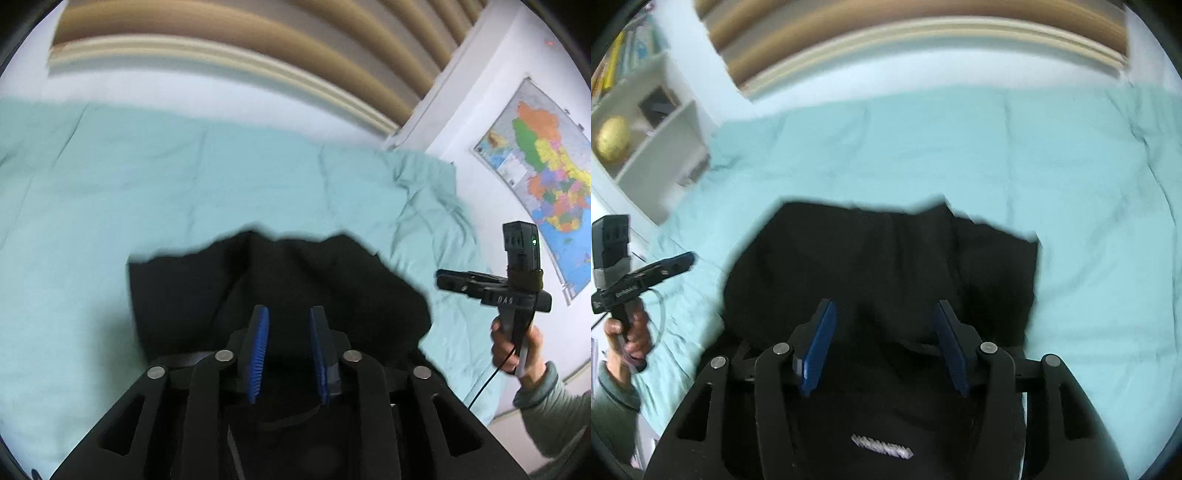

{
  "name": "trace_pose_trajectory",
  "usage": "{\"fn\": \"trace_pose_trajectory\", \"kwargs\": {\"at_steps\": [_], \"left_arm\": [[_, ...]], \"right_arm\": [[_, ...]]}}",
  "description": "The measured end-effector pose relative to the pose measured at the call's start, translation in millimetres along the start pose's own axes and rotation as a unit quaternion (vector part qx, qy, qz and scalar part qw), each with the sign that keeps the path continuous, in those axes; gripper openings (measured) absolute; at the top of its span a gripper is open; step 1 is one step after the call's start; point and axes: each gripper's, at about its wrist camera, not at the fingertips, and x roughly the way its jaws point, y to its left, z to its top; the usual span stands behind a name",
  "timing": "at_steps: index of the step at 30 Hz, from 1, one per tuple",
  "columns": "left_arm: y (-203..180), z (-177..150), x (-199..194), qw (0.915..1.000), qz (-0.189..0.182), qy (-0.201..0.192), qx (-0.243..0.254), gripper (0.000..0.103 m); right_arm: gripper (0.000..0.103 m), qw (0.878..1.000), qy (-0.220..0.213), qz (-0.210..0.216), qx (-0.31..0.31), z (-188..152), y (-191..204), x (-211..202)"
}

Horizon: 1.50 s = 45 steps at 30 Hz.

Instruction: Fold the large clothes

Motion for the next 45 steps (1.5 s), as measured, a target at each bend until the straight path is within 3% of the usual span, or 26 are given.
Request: {"fn": "trace_pose_trajectory", "kwargs": {"at_steps": [4, 7, 9, 11, 15, 19, 24, 26, 29, 31, 32, 35, 41, 45], "left_arm": [[-12.1, 38.0, 38.0, 0.9998, -0.015, 0.010, -0.005, 0.025], [-8.5, 38.2, 83.0, 0.9970, -0.042, 0.060, -0.025, 0.025], [-7.1, 16.8, 111.1, 0.9926, -0.042, 0.112, -0.021, 0.025], [-5.5, -10.1, 122.2, 0.9893, -0.039, 0.139, -0.024, 0.025], [19.7, -71.5, 150.9, 0.9781, -0.021, 0.189, -0.084, 0.025], [41.1, -90.7, 168.6, 0.9732, -0.024, 0.179, -0.142, 0.019], [-1.0, -74.1, 142.8, 0.9856, 0.021, 0.161, -0.047, 0.019], [-14.7, -72.0, 125.4, 0.9891, 0.001, 0.144, -0.033, 0.020], [-25.5, -74.2, 113.3, 0.9904, -0.044, 0.124, -0.044, 0.031], [-25.0, -80.4, 127.6, 0.9893, -0.025, 0.136, -0.045, 0.031], [-19.4, -85.6, 145.5, 0.9859, 0.003, 0.160, -0.049, 0.031], [2.7, -93.8, 171.9, 0.9784, -0.002, 0.181, -0.100, 0.029], [-6.7, -84.5, 117.4, 0.9859, -0.009, 0.144, -0.085, 0.028], [-14.1, -94.4, 67.5, 0.9872, -0.025, 0.124, -0.096, 0.029]], "right_arm": [[0.059, 1.000, -0.007, 0.008, 0.001, 36.7, 21.2, 26.4], [0.059, 0.998, 0.042, 0.018, 0.032, 42.9, 23.4, 69.1], [0.059, 0.995, 0.081, 0.035, 0.046, 28.9, 24.7, 93.5], [0.059, 0.992, 0.114, 0.036, 0.038, 6.4, 29.2, 115.7], [0.059, 0.984, 0.178, -0.001, 0.024, -54.1, 29.2, 155.2], [0.058, 0.984, 0.176, -0.024, 0.028, -80.7, 24.0, 181.8], [0.059, 0.986, 0.165, -0.003, 0.039, -74.4, 24.6, 158.2], [0.062, 0.988, 0.149, 0.016, 0.043, -75.5, 25.8, 137.7], [0.062, 0.992, 0.122, 0.029, 0.033, -80.4, 31.9, 114.1], [0.062, 0.991, 0.133, 0.011, 0.027, -87.6, 34.3, 123.7], [0.061, 0.989, 0.143, -0.001, 0.028, -90.9, 34.3, 132.4], [0.061, 0.984, 0.173, -0.020, 0.031, -91.2, 32.2, 166.8], [0.061, 0.986, 0.159, -0.007, 0.043, -82.4, 37.2, 131.9], [0.061, 0.987, 0.145, -0.004, 0.064, -100.0, 29.2, 84.9]]}}
